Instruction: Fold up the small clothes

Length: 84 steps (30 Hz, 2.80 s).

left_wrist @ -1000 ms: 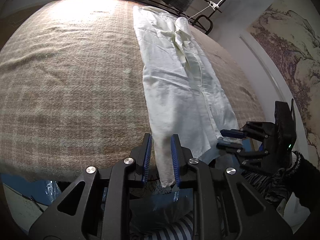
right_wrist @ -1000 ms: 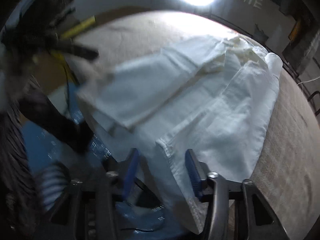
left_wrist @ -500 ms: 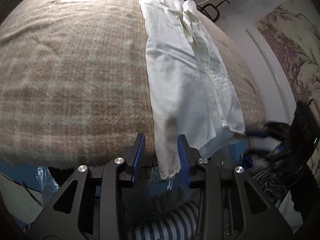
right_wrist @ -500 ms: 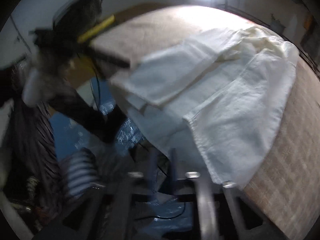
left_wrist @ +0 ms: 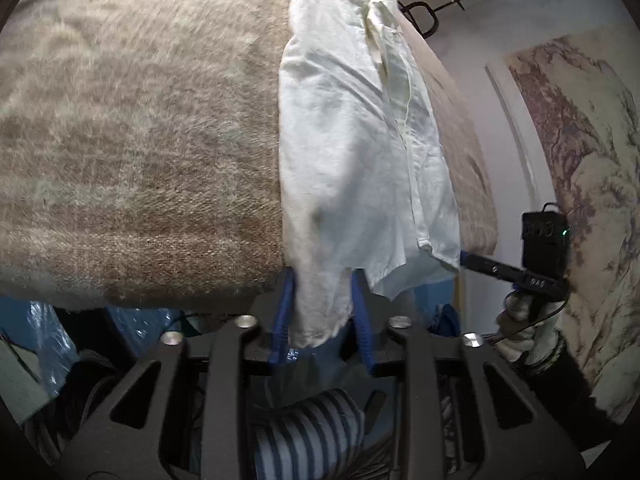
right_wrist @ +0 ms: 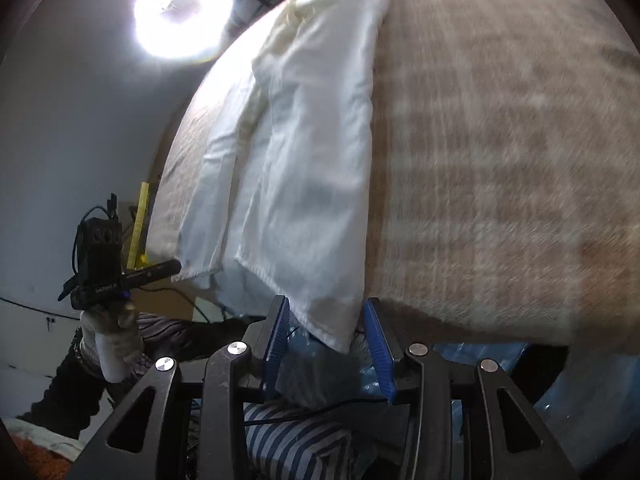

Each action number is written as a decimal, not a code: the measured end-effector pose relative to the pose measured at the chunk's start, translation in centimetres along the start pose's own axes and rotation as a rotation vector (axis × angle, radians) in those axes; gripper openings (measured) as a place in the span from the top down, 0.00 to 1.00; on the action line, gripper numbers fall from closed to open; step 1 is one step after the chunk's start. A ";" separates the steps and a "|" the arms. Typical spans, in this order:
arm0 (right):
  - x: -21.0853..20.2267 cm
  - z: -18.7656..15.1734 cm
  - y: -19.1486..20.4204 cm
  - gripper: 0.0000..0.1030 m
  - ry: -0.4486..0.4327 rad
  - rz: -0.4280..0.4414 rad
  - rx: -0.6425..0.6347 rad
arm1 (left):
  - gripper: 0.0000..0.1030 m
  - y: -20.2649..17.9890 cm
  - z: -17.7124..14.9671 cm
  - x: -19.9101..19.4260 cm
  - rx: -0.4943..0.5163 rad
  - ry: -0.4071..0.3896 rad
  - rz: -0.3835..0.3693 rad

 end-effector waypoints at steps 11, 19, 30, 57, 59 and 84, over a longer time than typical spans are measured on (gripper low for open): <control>0.7 0.4 1.3 0.96 0.012 0.107 0.048 | 0.98 -1.9 0.9 -1.0 0.056 -0.043 -0.004; -2.5 2.2 2.2 0.97 -0.061 0.220 0.096 | 0.98 -5.1 4.9 -2.7 0.085 -0.120 -0.052; -6.1 10.5 4.3 0.97 -0.239 0.268 0.124 | 0.98 -5.9 13.5 -2.3 0.071 -0.190 -0.026; -4.3 22.5 1.8 0.57 -0.359 0.147 0.157 | 0.44 -0.7 24.6 -2.1 -0.075 -0.330 -0.034; -4.0 21.9 1.3 0.57 -0.339 0.131 0.145 | 0.44 -0.2 23.4 -1.2 -0.050 -0.286 -0.001; 0.7 19.0 0.7 0.65 -0.226 0.008 0.043 | 0.88 0.2 20.6 2.7 0.089 -0.187 0.144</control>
Point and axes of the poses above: each gripper's, at about its wrist camera, not at the fingertips, and x roughly the way its jaws point, y to its left, z to its top, the point moved 10 cm from there along x, roughly the way its jaws point, and after that the axes turned 7 degrees about x, right-handed, at the moved point
